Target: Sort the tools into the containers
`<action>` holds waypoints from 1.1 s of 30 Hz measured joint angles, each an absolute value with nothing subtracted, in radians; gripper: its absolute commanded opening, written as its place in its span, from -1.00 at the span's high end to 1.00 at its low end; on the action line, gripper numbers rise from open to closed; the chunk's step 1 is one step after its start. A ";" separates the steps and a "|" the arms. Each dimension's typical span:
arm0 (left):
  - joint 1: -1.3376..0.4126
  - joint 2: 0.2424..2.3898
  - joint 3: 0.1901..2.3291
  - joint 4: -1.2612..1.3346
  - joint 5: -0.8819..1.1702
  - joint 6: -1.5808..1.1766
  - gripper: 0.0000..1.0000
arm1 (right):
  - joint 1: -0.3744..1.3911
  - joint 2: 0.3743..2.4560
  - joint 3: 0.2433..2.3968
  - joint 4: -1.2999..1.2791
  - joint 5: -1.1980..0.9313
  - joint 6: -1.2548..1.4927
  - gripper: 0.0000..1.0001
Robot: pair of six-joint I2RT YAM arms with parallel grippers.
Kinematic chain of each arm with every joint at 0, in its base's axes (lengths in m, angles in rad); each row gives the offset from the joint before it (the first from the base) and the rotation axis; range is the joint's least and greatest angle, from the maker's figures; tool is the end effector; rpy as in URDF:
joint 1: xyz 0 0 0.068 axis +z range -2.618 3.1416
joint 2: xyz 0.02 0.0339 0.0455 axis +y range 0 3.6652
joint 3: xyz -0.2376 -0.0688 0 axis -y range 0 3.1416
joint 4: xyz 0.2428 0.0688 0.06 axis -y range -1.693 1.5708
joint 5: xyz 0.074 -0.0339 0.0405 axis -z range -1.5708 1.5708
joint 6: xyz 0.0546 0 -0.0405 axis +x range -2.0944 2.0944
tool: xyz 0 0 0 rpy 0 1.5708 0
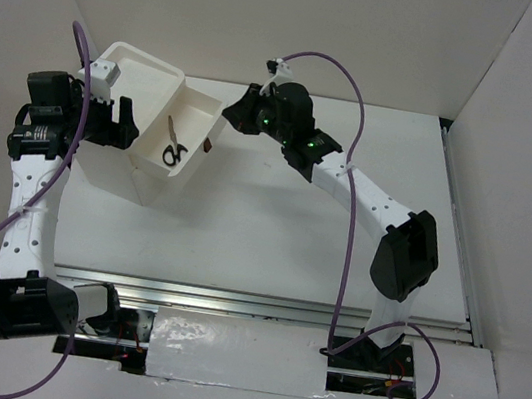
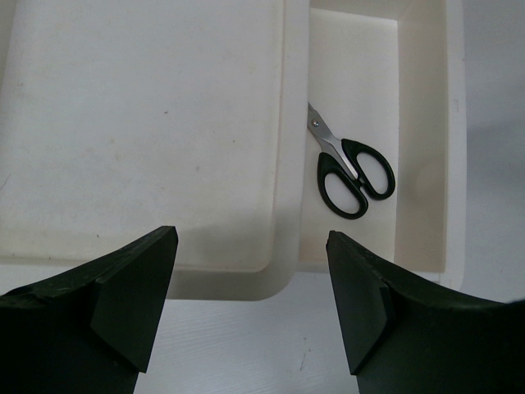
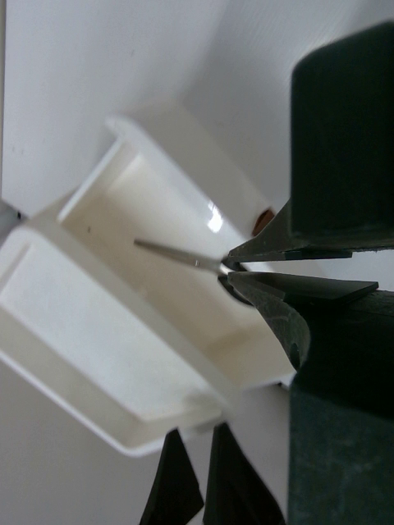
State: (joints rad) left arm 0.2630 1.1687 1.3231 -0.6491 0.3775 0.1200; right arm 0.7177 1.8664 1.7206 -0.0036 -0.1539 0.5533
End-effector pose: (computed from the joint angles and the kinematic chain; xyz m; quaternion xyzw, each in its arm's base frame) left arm 0.2635 0.0501 0.3695 0.0357 0.8482 -0.0624 0.5248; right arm 0.3446 0.3119 0.3458 -0.1120 0.7490 0.4330 0.4889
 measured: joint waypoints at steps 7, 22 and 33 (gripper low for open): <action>0.265 1.261 1.395 -0.604 0.354 0.094 -0.52 | 0.661 1.841 1.600 -0.031 -0.155 0.526 0.79; 0.265 1.421 1.452 -0.555 0.266 0.105 -0.43 | 0.730 2.022 1.632 -0.037 -0.224 0.593 0.79; 0.267 1.436 1.435 -0.557 0.388 0.187 -0.61 | 0.746 2.124 1.753 -0.041 -0.226 0.613 0.75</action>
State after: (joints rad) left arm 0.2668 1.4361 1.4349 -0.5568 0.3882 0.1871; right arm 0.7456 2.1242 1.7527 -0.0414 -0.2260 0.6132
